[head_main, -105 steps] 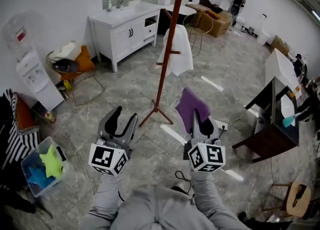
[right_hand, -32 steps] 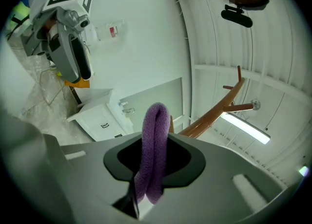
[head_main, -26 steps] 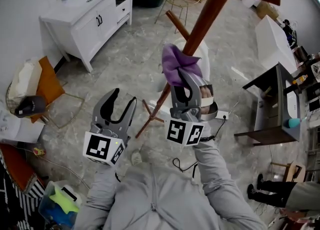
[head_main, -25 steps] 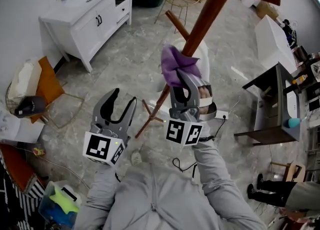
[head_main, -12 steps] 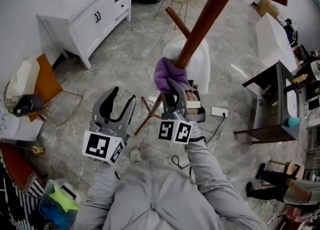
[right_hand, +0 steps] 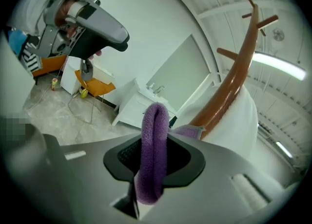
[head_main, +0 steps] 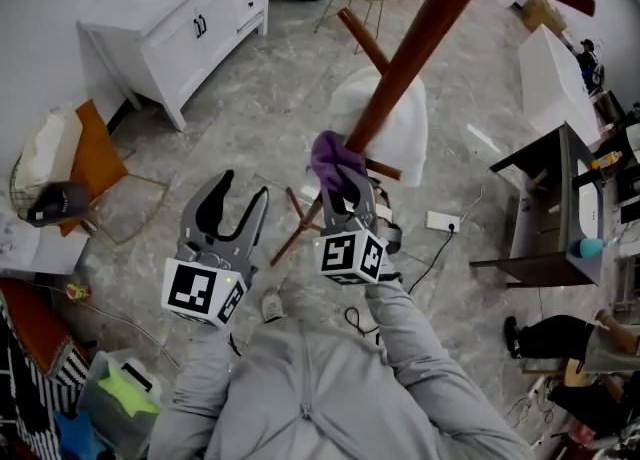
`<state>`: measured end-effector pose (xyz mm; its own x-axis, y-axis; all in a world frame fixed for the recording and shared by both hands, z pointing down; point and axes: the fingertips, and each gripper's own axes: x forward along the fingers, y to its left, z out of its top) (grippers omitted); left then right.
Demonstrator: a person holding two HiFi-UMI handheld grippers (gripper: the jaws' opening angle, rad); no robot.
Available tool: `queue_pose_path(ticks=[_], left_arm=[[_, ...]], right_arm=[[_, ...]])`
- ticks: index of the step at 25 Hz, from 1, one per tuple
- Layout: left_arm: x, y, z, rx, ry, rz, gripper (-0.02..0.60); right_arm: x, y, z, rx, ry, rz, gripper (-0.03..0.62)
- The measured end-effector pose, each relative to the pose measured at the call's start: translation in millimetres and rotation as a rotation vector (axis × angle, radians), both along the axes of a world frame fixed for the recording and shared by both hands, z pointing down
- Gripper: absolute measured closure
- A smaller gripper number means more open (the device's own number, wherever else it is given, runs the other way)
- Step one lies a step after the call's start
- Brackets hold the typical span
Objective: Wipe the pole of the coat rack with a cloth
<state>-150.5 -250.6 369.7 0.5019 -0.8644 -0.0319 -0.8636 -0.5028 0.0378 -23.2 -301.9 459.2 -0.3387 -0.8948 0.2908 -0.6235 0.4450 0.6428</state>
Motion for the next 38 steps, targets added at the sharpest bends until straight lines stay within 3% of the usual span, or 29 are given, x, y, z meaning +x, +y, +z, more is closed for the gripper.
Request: queue_pose_path(ticks=[13, 24, 27, 31, 38], left_arm=[[10, -4, 6, -0.02, -0.009, 0.008, 0.344], [17, 0, 7, -0.025, -0.012, 0.01, 0.344], [19, 2, 7, -0.024, -0.011, 0.012, 0.344], [21, 6, 5, -0.016, -0.018, 0.018, 0.344], [19, 14, 2, -0.009, -0.017, 0.014, 0.345]], right_arm=[[19, 0, 44, -0.268, -0.331, 0.089, 0.513], [32, 12, 30, -0.278, -0.43, 0.116, 0.513], [39, 25, 17, -0.254, -0.427, 0.113, 0.513], [41, 45, -19, -0.154, -0.411, 0.058, 0.513], [2, 44, -58, 0.036, -0.301, -0.103, 0.513]])
